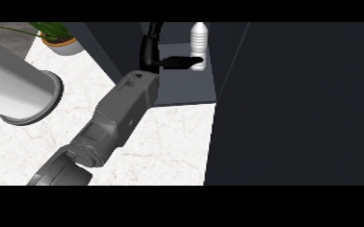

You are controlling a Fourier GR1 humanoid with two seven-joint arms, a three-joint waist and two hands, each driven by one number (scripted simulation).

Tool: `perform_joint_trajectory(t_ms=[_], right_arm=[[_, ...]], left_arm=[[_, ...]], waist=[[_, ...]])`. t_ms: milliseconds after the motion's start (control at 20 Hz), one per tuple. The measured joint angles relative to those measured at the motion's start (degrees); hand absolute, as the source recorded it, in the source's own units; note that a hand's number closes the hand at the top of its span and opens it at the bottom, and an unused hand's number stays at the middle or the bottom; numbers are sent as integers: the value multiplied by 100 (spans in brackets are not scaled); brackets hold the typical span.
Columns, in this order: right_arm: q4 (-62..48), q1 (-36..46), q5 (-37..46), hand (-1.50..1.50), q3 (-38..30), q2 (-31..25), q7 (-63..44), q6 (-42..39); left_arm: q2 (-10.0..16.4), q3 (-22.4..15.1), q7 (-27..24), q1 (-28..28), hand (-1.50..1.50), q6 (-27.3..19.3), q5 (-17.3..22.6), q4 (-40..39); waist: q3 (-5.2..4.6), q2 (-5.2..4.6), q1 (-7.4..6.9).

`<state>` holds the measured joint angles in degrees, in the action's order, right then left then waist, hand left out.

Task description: Pick up the bottled water, place it into the cabinet and close the cabinet

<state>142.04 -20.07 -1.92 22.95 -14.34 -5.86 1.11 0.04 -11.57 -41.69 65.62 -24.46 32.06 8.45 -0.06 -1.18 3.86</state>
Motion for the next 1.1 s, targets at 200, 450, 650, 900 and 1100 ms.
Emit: perform_joint_trajectory(t_ms=[200, 450, 650, 900, 1100], right_arm=[[-22, 94, -13, -150, -43, 35, -78, -20], [-11, 34, -5, -150, -57, 63, -99, -42], [-1, 9, 15, -150, -64, 92, -145, -30], [50, -66, 33, -150, -70, 34, -176, -74], [72, -27, 54, -150, -58, -57, -245, -91]], left_arm=[[-3, -38, 84, 14, -150, 615, 95, 325], [-4, -123, 221, -172, -150, 983, 316, 837], [-5, -367, 410, -638, -150, 1059, 473, 1559], [3, -769, 782, -1373, 150, 868, 548, 2725], [126, -1028, 1060, -2189, 150, 762, 463, 3773]], waist=[[1, 33, -37], [4, 82, -131], [6, 124, -249], [6, 166, -365], [6, 189, -458]])
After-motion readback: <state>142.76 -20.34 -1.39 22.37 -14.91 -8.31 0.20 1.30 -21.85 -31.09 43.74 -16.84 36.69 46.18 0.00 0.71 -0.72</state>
